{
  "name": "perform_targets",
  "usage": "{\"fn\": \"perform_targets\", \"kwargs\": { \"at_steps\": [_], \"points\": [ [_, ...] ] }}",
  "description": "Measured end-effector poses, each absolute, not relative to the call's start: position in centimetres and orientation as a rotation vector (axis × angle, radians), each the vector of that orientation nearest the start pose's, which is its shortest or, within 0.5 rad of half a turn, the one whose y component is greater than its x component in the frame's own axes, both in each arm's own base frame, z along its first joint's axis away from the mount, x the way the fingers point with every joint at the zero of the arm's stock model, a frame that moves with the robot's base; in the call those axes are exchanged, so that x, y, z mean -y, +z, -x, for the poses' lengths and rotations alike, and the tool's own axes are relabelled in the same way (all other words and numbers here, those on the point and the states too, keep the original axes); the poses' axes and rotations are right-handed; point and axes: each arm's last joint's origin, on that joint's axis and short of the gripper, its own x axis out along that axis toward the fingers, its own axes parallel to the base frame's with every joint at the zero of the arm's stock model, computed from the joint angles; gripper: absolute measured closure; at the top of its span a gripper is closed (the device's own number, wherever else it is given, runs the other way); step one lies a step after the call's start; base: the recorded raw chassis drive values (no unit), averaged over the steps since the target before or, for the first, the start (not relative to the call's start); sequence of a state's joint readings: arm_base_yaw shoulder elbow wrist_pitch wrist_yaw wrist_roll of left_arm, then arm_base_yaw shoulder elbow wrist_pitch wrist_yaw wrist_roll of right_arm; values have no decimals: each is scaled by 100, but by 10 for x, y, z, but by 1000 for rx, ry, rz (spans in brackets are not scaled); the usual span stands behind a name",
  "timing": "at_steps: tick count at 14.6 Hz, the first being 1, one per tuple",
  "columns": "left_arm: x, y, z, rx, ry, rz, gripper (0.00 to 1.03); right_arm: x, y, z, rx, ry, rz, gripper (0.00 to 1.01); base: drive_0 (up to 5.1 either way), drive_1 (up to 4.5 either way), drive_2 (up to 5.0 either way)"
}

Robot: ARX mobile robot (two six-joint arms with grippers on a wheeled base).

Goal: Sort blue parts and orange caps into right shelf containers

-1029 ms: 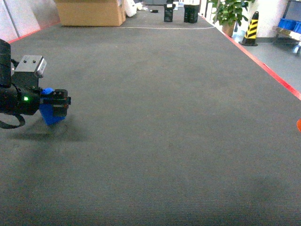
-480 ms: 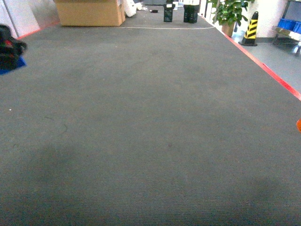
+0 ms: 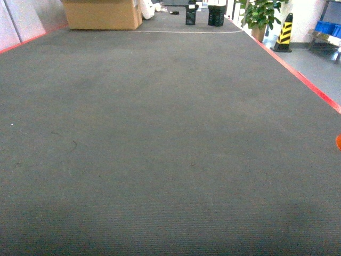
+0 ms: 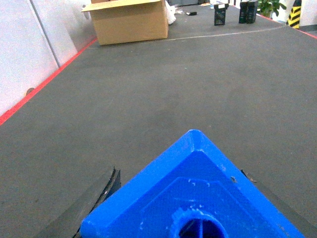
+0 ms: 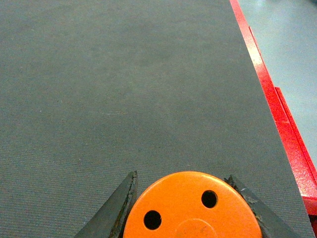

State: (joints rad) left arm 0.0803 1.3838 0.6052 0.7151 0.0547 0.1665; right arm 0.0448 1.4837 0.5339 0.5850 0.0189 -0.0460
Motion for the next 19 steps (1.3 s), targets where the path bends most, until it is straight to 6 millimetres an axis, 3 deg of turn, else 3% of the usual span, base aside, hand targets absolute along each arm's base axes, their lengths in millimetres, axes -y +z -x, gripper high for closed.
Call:
{"fn": "perform_targets", "kwargs": {
  "at_steps": [3,4,7,9,11,13,16,17,19],
  "points": [
    [-21,227,-283,-66,20,-162,40,-12,168,-279,-353,37,59,57,0,0,0],
    [-21,227,-283,-66,20,-162,40,-6,172,-274,-209,87,85,57,0,0,0],
    [-21,227,-283,-67,22,-162,40,21,190,-210,-128,85,101,57,0,0,0],
    [-21,227,-283,-68,21,-162,40,23,199,-187,-112,81,97,57,0,0,0],
    [-21,226,-283,-78,30,-161,40,23,198,-187,-115,89,96,57,0,0,0],
    [-18,234,-287,-189,315,-91,40,23,199,-187,-111,88,97,57,0,0,0],
    [-18,279,-234,-61,422,-50,40,23,199,-187,-113,88,96,57,0,0,0],
    [-18,281,-232,-49,420,-44,40,23,199,-187,-112,88,97,57,0,0,0],
    [-17,263,-237,-130,412,-56,40,23,199,-187,-113,88,96,57,0,0,0]
  ]
}}
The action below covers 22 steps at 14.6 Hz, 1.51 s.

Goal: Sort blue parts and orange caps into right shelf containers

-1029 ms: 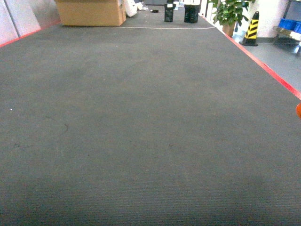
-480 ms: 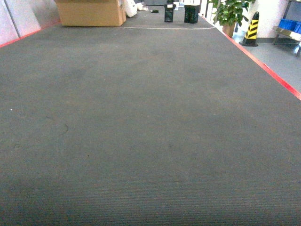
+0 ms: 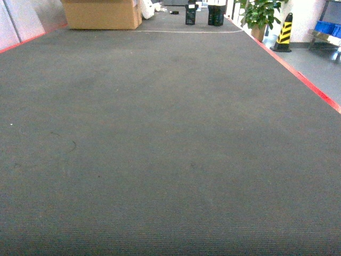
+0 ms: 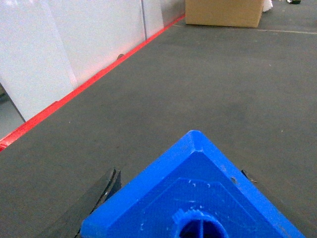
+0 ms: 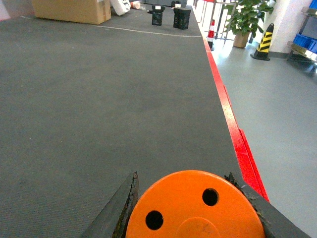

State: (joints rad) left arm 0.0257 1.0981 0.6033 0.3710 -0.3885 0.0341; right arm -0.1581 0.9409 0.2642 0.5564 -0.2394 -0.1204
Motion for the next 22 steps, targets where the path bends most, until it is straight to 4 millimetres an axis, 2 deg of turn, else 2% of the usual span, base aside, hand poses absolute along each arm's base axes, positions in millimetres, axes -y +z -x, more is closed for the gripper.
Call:
{"fn": "perform_targets", "kwargs": {
  "at_steps": [4,22],
  "points": [
    [-17,267,-235,-106,413,-51,41,23,199,-187,-112,88,97,57,0,0,0],
    [-17,267,-235,-108,411,-52,41,23,199,-187,-113,89,96,57,482,-282,-223]
  ]
}}
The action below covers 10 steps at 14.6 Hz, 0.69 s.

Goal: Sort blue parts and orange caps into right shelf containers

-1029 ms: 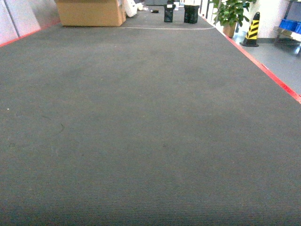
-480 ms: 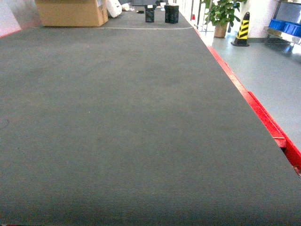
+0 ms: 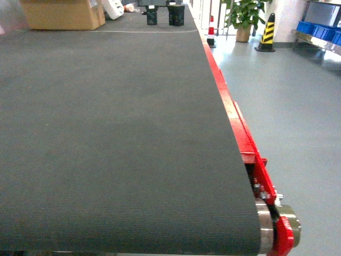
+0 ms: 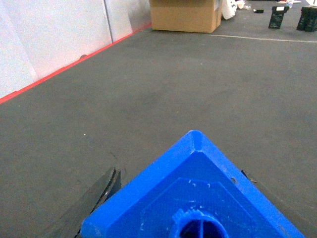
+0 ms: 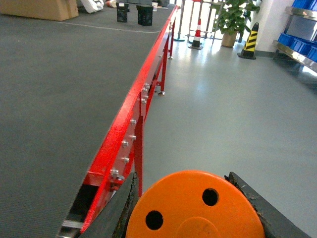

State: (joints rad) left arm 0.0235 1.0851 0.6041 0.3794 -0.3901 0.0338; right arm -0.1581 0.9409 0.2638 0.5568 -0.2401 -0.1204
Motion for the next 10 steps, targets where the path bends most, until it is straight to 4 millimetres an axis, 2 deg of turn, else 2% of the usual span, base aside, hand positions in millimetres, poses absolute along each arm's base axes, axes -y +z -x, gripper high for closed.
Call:
{"fn": "perform_targets", "kwargs": {
  "at_steps": [10],
  "points": [
    [-16,268,-236,-103,412,-51,41,23,199,-187,-113,89,96,57,507,-238,-238]
  ]
}}
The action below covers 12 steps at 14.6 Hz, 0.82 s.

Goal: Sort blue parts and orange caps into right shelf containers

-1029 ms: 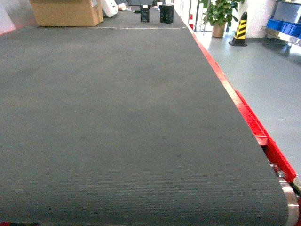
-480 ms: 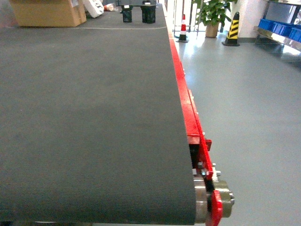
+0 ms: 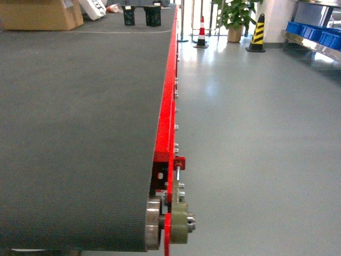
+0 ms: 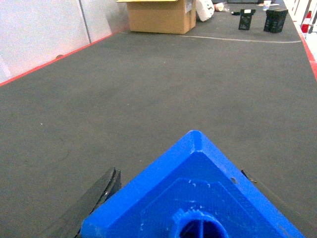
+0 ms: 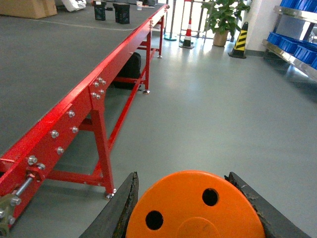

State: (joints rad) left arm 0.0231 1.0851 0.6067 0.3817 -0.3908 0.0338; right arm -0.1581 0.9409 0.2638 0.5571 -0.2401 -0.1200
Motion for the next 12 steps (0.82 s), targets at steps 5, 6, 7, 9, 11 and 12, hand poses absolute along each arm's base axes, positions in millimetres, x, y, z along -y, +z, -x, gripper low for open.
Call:
{"fn": "perform_targets", "kwargs": {
  "at_steps": [5,6,7,9,11,12],
  "points": [
    [-17,268,-236,-102,414,-51,41,23,199,-187,-113,88,96,57,504,-238,-238],
    [-17,268,-236,-104,414,-51,41,23,199,-187,-110,88,97,57,502,-239,-239],
    [-17,268,-236,-104,414,-51,41,23,198,-187,-115,89,96,57,503,-237,-237],
    [-17,268,-236,-102,414,-51,41,23,199,-187,-111,88,96,57,505,-236,-236],
    [-17,268,-236,-104,414,-51,41,23,199,-187,-113,89,96,57,503,-238,-238],
    [-17,268,-236,-101,414,-51,41,23,199,-187,-111,88,96,57,501,-240,-240]
  ]
}}
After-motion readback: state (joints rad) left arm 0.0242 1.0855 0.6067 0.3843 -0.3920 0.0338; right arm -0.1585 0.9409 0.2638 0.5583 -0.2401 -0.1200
